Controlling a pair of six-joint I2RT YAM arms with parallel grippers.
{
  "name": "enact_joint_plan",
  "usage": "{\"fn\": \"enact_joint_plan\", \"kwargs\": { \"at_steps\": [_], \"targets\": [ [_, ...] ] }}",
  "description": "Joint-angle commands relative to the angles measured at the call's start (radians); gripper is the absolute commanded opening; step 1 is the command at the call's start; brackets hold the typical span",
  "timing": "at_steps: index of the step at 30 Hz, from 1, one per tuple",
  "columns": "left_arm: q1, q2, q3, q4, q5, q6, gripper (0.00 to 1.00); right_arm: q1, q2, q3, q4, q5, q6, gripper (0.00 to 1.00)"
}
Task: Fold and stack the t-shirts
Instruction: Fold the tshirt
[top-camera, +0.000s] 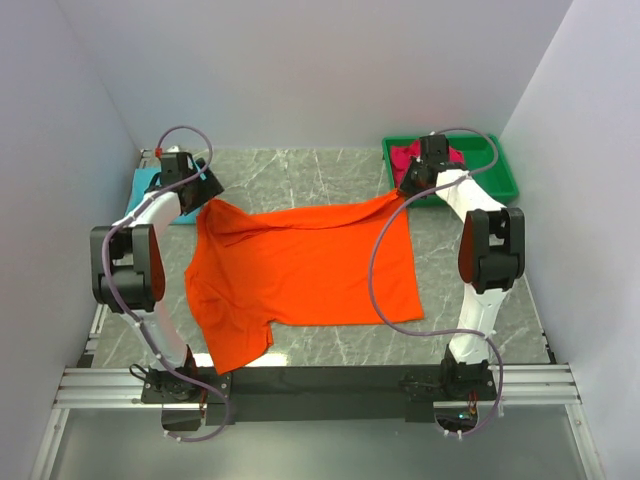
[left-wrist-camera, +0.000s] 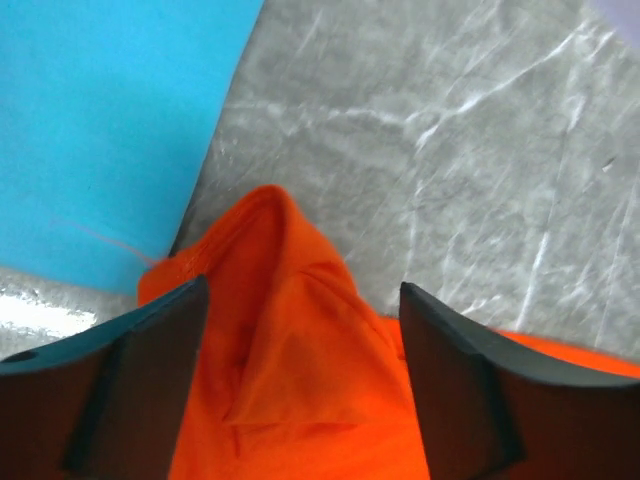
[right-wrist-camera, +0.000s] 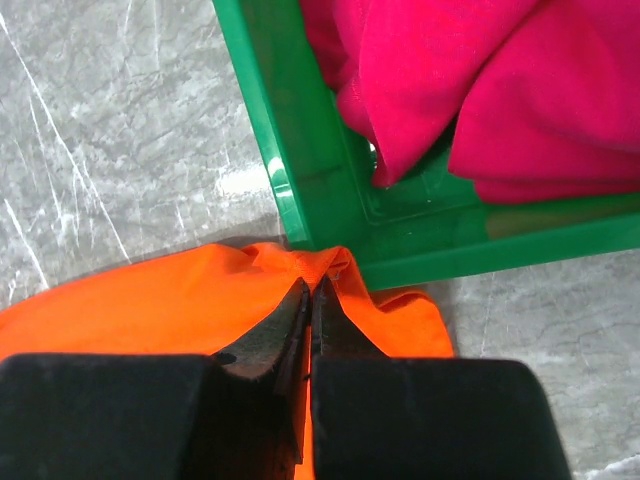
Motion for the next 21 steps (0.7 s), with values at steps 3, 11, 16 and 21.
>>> {"fn": "enact_joint_plan", "kwargs": {
  "at_steps": [3, 11, 16, 21],
  "targets": [
    [0.000, -0.124, -0.032, 0.064, 0.023, -0.005, 0.84, -0.009, -0.002, 0.046, 0.047, 0.003, 0.014, 0.00],
    [-0.115, -0.271, -0.185, -0.147, -0.139, -0.057, 0.56, -0.009, -0.029, 0.009, 0.065, -0.011, 0.021, 0.00],
    [-0.141, -0.285, -0.259, -0.146, -0.139, -0.122, 0.43, -0.009, -0.037, -0.012, 0.068, -0.012, 0.025, 0.00],
    [-0.155, -0.222, -0.289, -0.137, -0.142, -0.134, 0.41, -0.009, -0.042, -0.026, 0.071, -0.008, 0.019, 0.00]
  ]
}}
